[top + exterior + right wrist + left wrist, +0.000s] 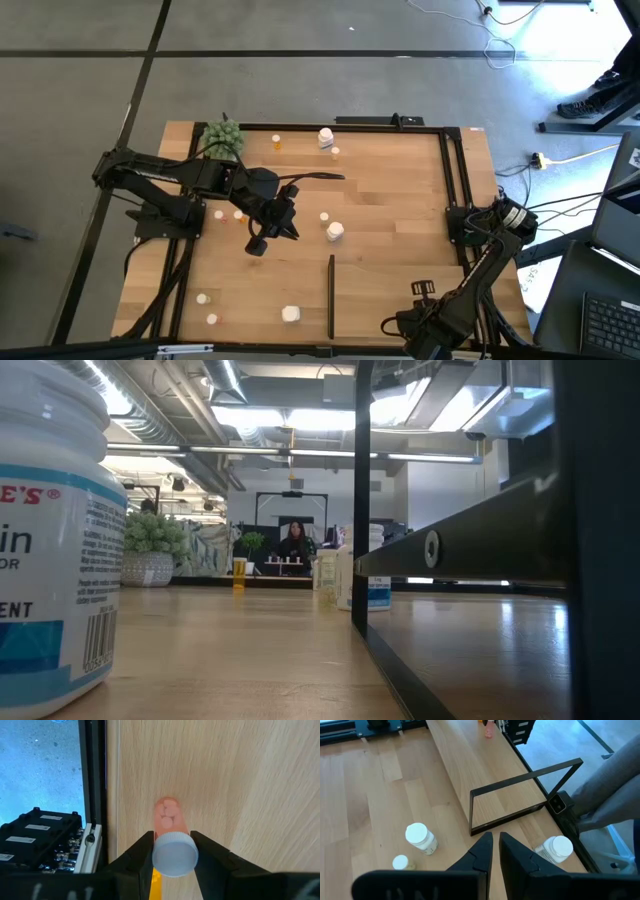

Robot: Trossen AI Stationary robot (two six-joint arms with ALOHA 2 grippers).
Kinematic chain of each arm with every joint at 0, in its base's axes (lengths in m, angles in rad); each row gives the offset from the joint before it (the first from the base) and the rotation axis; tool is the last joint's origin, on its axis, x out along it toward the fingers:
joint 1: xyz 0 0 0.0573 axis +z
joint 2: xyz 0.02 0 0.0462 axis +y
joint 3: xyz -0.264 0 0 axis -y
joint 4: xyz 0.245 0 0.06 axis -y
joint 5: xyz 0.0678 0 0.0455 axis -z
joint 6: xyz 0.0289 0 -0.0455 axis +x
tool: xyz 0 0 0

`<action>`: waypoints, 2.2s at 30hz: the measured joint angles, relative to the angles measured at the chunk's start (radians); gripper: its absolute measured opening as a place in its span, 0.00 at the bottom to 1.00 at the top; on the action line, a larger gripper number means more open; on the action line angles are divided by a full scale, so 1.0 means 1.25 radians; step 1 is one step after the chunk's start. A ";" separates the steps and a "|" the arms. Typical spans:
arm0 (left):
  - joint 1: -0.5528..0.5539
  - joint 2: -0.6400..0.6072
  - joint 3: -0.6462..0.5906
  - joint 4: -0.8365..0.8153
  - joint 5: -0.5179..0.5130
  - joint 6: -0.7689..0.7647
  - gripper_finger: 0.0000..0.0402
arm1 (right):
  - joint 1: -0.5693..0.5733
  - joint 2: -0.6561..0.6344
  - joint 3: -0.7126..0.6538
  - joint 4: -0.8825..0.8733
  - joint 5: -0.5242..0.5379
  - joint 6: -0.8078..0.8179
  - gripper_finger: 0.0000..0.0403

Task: Pick and place medicine bottles onto shelf by color
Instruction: Put the top right pink pill bottle on the shelf, then put the middle supplement bottle on the shelf

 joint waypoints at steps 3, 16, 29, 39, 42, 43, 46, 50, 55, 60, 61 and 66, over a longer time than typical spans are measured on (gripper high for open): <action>0.000 0.000 0.000 0.000 0.000 0.000 0.07 | 0.000 0.000 0.000 0.000 0.000 -0.002 0.30; 0.000 0.000 0.000 0.000 0.000 0.000 0.07 | 0.000 0.000 0.000 -0.007 -0.004 0.022 0.50; 0.000 0.000 0.000 0.000 0.000 0.000 0.07 | -0.001 -0.001 0.053 -0.062 -0.009 0.051 0.54; 0.000 0.000 0.000 0.000 0.000 0.000 0.07 | -0.002 -0.001 0.180 -0.233 0.059 0.080 0.54; 0.000 0.000 0.000 0.000 0.000 0.000 0.07 | -0.002 -0.001 0.233 -0.284 0.148 0.144 0.54; 0.000 0.000 0.000 0.000 0.000 0.000 0.07 | -0.002 -0.001 0.251 -0.301 0.171 0.159 0.54; 0.000 0.000 0.000 0.000 -0.001 0.000 0.07 | -0.008 -0.015 0.286 -0.296 0.258 0.174 0.54; 0.000 0.000 0.000 0.000 -0.018 0.000 0.07 | -0.030 -0.054 0.306 -0.296 0.370 0.187 0.54; 0.000 0.000 0.000 0.000 -0.056 0.000 0.07 | -0.090 -0.118 0.306 -0.298 0.389 0.168 0.54; 0.000 0.000 0.000 0.000 -0.088 0.000 0.07 | -0.171 -0.179 0.306 -0.297 0.391 0.082 0.54; 0.000 0.000 0.000 0.000 -0.090 0.000 0.07 | -0.190 -0.189 0.306 -0.297 0.391 0.054 0.54; 0.000 0.000 0.000 0.000 -0.090 0.000 0.07 | -0.285 -0.219 0.306 -0.297 0.399 -0.133 0.54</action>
